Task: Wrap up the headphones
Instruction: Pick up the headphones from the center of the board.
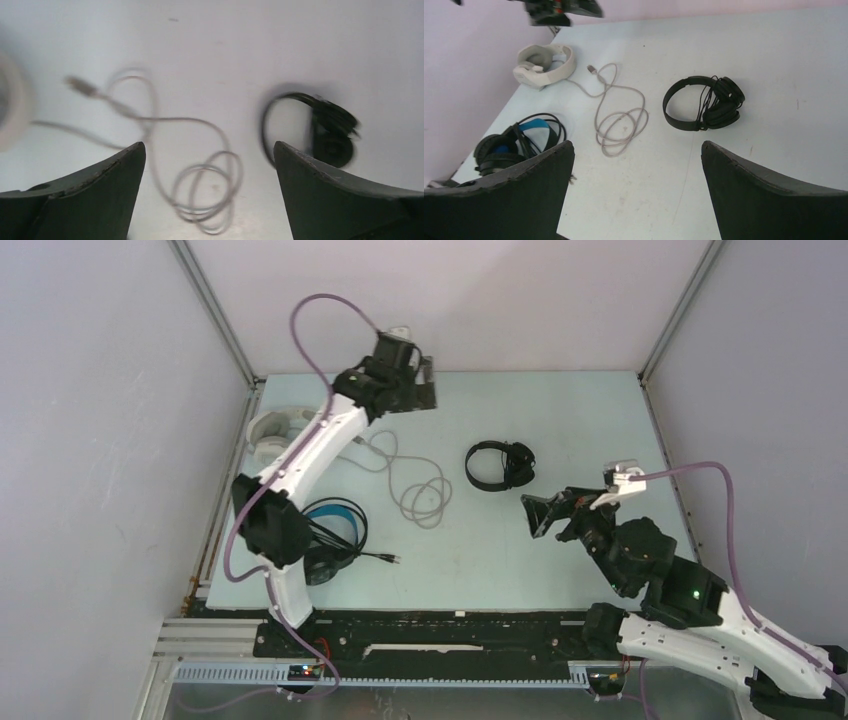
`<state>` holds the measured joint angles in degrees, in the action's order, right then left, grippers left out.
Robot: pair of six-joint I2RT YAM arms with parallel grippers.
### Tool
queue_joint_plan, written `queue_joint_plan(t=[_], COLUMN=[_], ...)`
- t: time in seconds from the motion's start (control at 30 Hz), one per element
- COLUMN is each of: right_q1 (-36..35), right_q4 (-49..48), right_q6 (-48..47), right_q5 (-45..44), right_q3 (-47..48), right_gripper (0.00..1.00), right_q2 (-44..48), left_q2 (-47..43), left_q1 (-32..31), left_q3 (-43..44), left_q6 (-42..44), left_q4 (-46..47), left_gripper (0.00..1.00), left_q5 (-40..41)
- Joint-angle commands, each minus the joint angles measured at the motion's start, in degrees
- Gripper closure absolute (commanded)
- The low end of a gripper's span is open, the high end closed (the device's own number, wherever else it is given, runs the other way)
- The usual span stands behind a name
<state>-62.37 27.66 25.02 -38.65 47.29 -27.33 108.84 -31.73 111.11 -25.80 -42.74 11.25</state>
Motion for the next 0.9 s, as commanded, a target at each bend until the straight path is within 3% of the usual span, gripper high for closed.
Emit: queue_joint_plan(t=[0.0, 0.13, 0.27, 0.43, 0.7, 0.87], right_q1=[0.65, 1.62, 3.28, 5.60, 6.69, 7.36], right_q4=[-7.07, -10.39, -11.72, -12.69, -10.86, -10.91], right_q6=[-4.05, -6.38, -7.06, -8.40, -8.30, -8.76], right_q5=[0.83, 5.70, 10.21, 14.75, 16.05, 16.04], right_q3=[0.00, 0.00, 0.00, 0.08, 0.24, 0.26], right_gripper=[0.01, 0.00, 0.00, 0.00, 0.01, 0.00], right_q2=[-4.67, -7.28, -8.48, -8.73, -7.59, -8.60], left_q2=[-4.75, -7.22, -4.49, 2.72, 9.43, 10.33], left_q1=[6.75, 12.69, 17.30, 19.68, 23.44, 25.94], left_q3=[-6.37, -10.61, -10.85, -7.62, -5.76, -6.90], left_q6=[5.06, 14.39, 23.70, 29.23, 33.97, 37.47], left_q4=[-4.20, -3.90, -5.28, -6.67, -4.38, -0.48], left_gripper=[0.00, 0.00, 0.00, 0.04, 0.09, 0.10], left_q5=[8.74, 13.00, 12.11, 10.90, 17.34, 11.79])
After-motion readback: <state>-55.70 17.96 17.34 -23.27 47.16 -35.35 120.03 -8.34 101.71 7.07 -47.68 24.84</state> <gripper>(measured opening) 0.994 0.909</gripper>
